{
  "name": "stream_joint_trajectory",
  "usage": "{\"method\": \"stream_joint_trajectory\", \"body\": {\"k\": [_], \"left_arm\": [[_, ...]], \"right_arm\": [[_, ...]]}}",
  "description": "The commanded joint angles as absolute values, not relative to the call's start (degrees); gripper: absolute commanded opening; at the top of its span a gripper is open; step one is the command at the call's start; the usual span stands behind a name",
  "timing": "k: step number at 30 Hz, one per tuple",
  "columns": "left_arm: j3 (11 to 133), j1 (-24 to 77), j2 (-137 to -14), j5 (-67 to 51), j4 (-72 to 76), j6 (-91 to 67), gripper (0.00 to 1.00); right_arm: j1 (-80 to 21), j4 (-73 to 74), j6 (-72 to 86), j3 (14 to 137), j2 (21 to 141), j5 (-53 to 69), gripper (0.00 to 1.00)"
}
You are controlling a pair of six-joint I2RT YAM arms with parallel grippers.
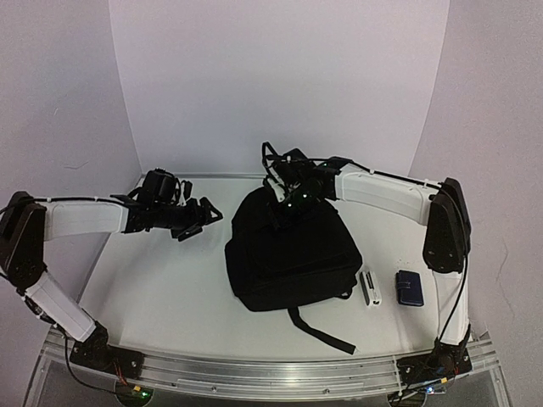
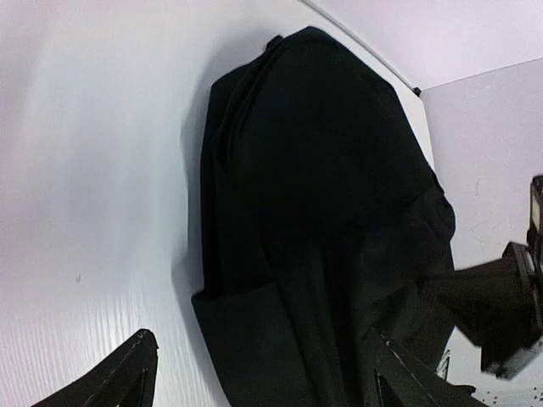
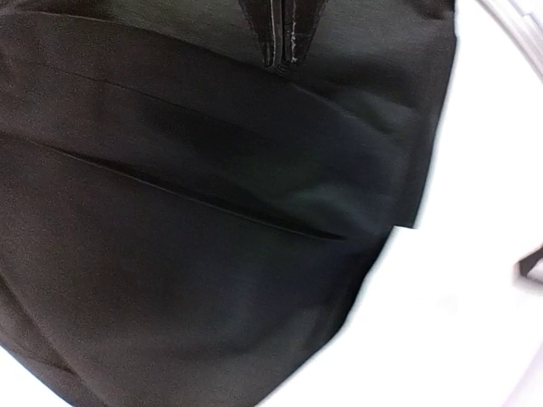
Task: Pack the student bag
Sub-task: Unzip the student bag at the center of the board.
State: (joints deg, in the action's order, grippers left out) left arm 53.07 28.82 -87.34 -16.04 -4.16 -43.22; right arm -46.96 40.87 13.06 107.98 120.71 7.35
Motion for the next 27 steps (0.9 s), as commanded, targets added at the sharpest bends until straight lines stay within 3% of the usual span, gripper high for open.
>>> {"method": "stream_joint_trajectory", "body": {"k": [1,8,14,19,27], "left_arm": [[64.22,26.15,-98.81,-22.25,-7.48,-37.22,0.89],[79.76,25.58,-112.68,-26.16,-10.63,-33.35,0.98],[88.26,25.58,-123.04,-29.23,-11.52,-33.57,0.91],[87.73,25.48,-125.9,-32.39,-7.28,-35.5,0.69],[78.34,24.93,-121.76,-33.33,-1.37,-38.49,0.01]], "right_arm": [[-47.43,40.61,13.23,111.77,122.88,13.61,0.0],[-48.04,40.61,12.67,112.1,122.85,14.17,0.0],[-48.02,40.59,12.11,111.11,122.52,14.2,0.0],[-48.01,40.65,11.62,111.35,122.73,13.8,0.0],[-46.86,40.92,9.8,108.91,120.69,11.11,0.0]]}}
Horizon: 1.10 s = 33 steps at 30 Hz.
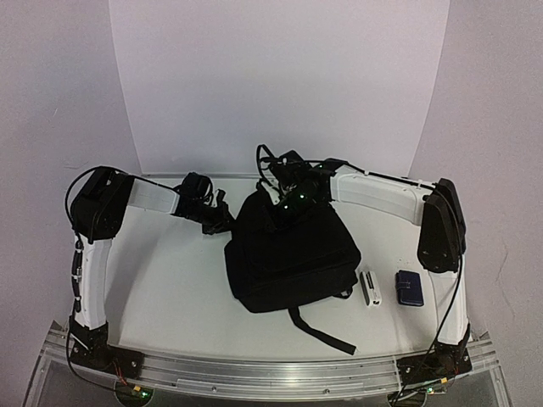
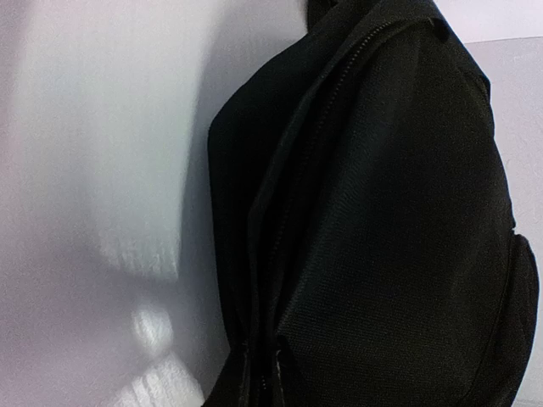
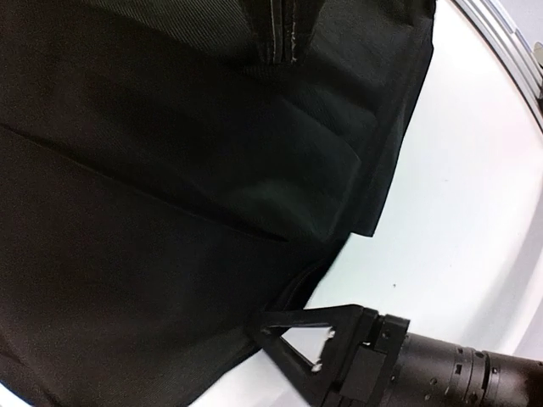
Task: Pack the student bag
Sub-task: Unzip the student bag at the center of the board.
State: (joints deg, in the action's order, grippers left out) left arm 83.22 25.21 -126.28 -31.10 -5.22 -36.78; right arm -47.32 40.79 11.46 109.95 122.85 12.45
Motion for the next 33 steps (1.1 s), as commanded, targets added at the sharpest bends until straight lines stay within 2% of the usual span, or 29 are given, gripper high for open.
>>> {"method": "stream_joint_trajectory", "body": {"k": [1,12,18,28,33], "left_arm": [[75.99,24.81,-120.73,-33.45,-0.36,-39.34,0.0],[55.66,24.7,-106.85,-29.91,3.38,-42.02,0.0],[49.38,24.69,-102.79,-28.6,2.95,-41.73,0.0],[47.05,24.61,-100.62,-26.71,1.59,-41.67,0.0],[41.53,24.7,-96.79,-27.47,5.4,-44.8,0.0]], "right_arm": [[-46.41,40.94,9.6,108.32,120.12,10.75,0.0],[-38.86,41.83,4.8,101.37,114.72,6.42,0.0],[-35.17,41.71,1.2,106.22,117.09,3.2,0.0],[-27.96,41.66,-1.63,117.04,127.68,0.03,0.0],[-27.97,41.65,2.74,120.78,131.03,8.63,0.0]]}}
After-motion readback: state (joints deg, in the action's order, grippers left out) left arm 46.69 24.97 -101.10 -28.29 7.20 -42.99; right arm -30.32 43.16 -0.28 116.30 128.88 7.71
